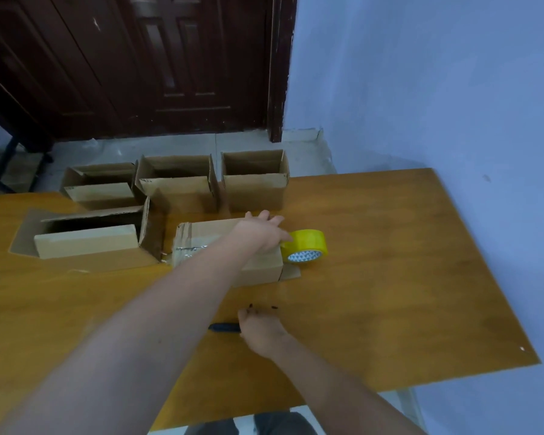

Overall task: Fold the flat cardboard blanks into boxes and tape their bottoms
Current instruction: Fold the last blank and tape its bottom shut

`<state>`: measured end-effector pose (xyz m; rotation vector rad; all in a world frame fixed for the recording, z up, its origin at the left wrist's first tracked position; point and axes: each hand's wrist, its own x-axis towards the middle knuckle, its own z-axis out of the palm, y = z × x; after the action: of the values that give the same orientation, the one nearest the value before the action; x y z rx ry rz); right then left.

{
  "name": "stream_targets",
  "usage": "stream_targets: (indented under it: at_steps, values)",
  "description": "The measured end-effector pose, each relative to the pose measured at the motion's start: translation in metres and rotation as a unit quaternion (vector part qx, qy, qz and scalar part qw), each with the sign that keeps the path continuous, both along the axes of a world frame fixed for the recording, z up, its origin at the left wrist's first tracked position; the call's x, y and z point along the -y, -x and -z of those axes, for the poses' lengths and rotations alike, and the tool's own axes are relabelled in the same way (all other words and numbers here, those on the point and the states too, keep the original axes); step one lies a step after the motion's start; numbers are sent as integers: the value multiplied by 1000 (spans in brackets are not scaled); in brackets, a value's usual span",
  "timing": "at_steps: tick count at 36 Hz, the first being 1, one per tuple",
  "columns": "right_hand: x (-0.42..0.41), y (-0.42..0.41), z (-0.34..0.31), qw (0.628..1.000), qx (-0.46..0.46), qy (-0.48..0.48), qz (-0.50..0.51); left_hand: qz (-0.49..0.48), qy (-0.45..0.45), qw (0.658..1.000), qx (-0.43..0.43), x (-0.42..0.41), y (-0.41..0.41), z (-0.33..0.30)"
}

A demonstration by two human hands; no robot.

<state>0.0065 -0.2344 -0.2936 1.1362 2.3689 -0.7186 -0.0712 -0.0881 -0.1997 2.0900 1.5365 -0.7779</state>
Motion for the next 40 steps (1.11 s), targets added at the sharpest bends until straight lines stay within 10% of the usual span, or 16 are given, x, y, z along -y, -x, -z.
stream_targets:
  at_steps: [16,40]
  values:
    - [-3,-137,-21,921,-131,-20,365,141,54,985,-87,-25,-22,-26]
    - [-53,-93,-60,923,-81,-167,338,134,60,987,-72,-29,-16,-18]
